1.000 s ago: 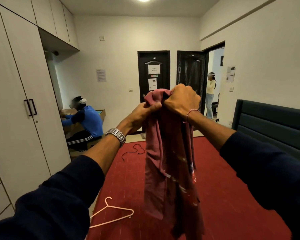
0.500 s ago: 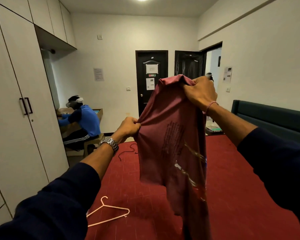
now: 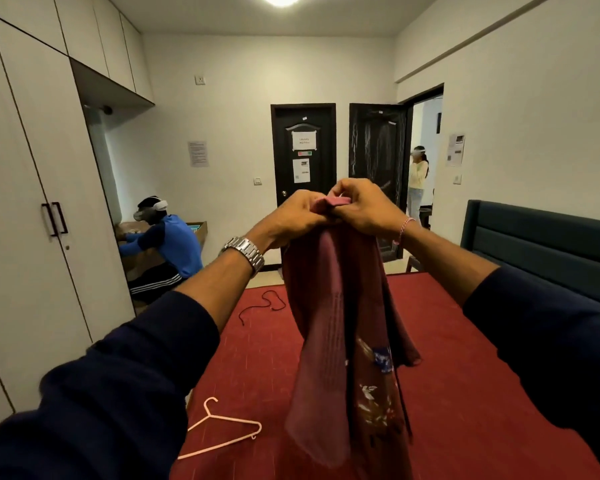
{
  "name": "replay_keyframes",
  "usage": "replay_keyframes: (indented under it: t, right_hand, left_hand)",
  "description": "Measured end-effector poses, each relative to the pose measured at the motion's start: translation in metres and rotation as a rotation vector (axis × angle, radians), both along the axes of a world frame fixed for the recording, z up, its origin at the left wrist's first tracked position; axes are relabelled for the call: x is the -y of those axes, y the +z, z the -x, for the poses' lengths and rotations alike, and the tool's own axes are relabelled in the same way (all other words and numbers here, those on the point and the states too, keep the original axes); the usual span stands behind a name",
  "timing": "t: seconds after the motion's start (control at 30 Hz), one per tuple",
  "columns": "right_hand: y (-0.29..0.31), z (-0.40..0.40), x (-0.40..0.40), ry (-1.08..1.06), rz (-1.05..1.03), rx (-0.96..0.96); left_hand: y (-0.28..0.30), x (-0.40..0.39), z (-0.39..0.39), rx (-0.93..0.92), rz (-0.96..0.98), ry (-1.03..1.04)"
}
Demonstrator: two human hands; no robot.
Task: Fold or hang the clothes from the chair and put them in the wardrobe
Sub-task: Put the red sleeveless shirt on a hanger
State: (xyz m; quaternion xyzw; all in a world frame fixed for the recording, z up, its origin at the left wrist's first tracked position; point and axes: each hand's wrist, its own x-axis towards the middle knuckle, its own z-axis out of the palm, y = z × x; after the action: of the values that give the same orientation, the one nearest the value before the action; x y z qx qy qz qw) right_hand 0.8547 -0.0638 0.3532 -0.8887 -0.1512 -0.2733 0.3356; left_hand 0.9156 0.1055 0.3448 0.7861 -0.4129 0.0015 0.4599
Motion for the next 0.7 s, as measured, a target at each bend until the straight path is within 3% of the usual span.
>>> replay_keyframes:
  t: [0.07, 0.13, 0.27, 0.37, 0.43, 0.5, 0.53, 0.6, 0.7]
  right_hand:
    - [-0.015, 0.002, 0.008, 0.008, -0.124, -0.026]
    - [-0.041, 0.008, 0.022, 0.119, -0.196, -0.207]
    - [-0.096, 0.012, 0.050, 0.179, 0.168, -0.640]
    - [-0.100, 0.008, 0.067, 0.086, 0.164, -0.658]
    - [-0.089, 0.010, 0.069, 0.075, 0.082, -0.617]
    - [-0.071, 0.013, 0.062, 0.101, 0.078, -0.515]
    - [-0.060, 0.015, 0.054, 0.113, 0.122, -0.439]
    - [-0.043, 0.013, 0.038, 0.131, 0.199, -0.306]
    - [-0.025, 0.010, 0.011, 0.115, 0.187, -0.226]
  left_hand:
    - [0.003, -0.004, -0.003, 0.030, -0.047, -0.043]
    - [0.006, -0.010, -0.009, 0.060, -0.023, 0.017]
    - [0.008, -0.024, -0.022, 0.131, 0.218, 0.236]
    - [0.000, -0.044, -0.032, 0.086, 0.306, 0.450]
    - [-0.007, -0.059, -0.038, 0.099, 0.179, 0.651]
    - [-0.012, -0.070, -0.036, 0.158, -0.096, 0.822]
    - [-0.014, -0.071, -0.033, 0.150, -0.183, 0.792]
    - [-0.014, -0.062, -0.018, 0.062, -0.244, 0.468]
    - [-0.016, -0.028, 0.016, -0.072, -0.166, 0.030]
